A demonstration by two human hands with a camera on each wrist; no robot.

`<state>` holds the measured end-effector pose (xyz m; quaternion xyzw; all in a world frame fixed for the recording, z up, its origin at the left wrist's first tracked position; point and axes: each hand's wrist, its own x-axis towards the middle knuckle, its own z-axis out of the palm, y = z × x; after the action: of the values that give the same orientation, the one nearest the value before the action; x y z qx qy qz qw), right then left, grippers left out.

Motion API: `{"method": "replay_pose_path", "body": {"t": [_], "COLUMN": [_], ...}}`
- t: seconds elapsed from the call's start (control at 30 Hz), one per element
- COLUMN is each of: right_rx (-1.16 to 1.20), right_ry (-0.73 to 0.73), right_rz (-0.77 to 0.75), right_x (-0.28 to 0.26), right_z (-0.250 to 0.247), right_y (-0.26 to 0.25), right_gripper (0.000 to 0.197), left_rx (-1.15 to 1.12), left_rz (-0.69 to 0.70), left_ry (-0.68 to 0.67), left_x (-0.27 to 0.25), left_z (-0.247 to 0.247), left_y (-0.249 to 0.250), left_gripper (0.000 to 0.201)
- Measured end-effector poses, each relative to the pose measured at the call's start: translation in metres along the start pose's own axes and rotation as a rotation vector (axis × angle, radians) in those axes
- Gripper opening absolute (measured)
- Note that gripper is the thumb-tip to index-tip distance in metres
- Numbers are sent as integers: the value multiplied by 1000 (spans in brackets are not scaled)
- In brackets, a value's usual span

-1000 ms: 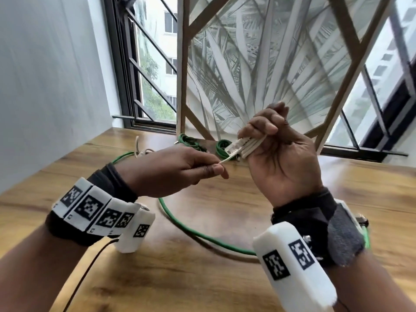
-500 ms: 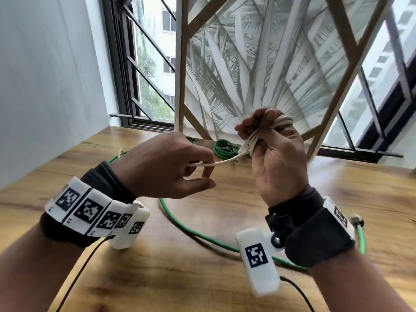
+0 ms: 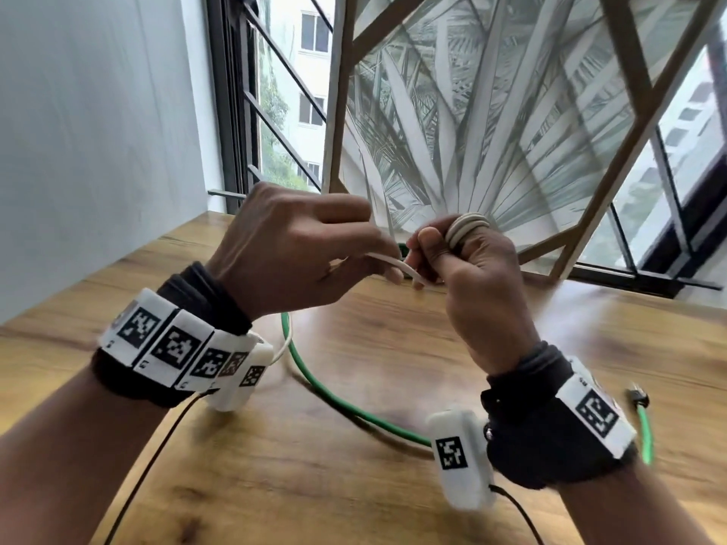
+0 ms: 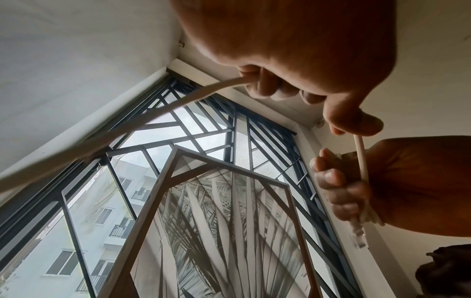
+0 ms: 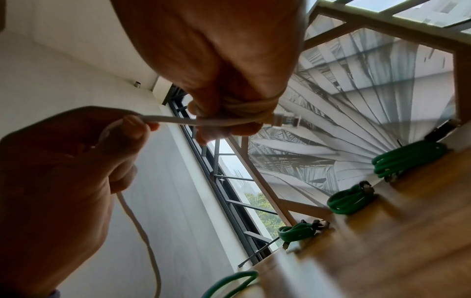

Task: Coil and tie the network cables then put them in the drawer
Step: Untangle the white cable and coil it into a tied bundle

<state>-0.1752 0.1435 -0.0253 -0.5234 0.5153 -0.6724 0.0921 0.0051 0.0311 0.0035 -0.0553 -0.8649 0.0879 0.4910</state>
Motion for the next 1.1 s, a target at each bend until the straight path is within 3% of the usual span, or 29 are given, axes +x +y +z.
{"method": "replay_pose_path", "body": {"t": [0.3,0.4,0.47,0.57,0.67,0.97,1.1], "right_rx": [-231,-75,22,13,46,529,743], "right_ry": [-154,-215,-264,-389,-514,-587,-558], "right_rz": [71,184,249,333,381,492,520], "right_x": [-3,-4,-7,-11,-14,-16,-16], "right_z": [-1,0,3,7,12,16,18], "right_y": [3,-2,-8,-16,-18,-23,-28], "right_gripper": [26,31,41,73,84,57,51], "left_rx": [8,-54,-80,-81,-33,13,-204], "left_rz": [-136,-168,-187,-219,-269,-501,-554], "left_ry": [147,167,179,212,216,-19,-224], "left_x": [2,4,4,4,3,-3,-6], "left_z": [-7,-5,-4,-1,2,15,18], "left_y": [3,3,4,5,3,-9,-11], "left_gripper": [30,27,26,26,27,29,23]}}
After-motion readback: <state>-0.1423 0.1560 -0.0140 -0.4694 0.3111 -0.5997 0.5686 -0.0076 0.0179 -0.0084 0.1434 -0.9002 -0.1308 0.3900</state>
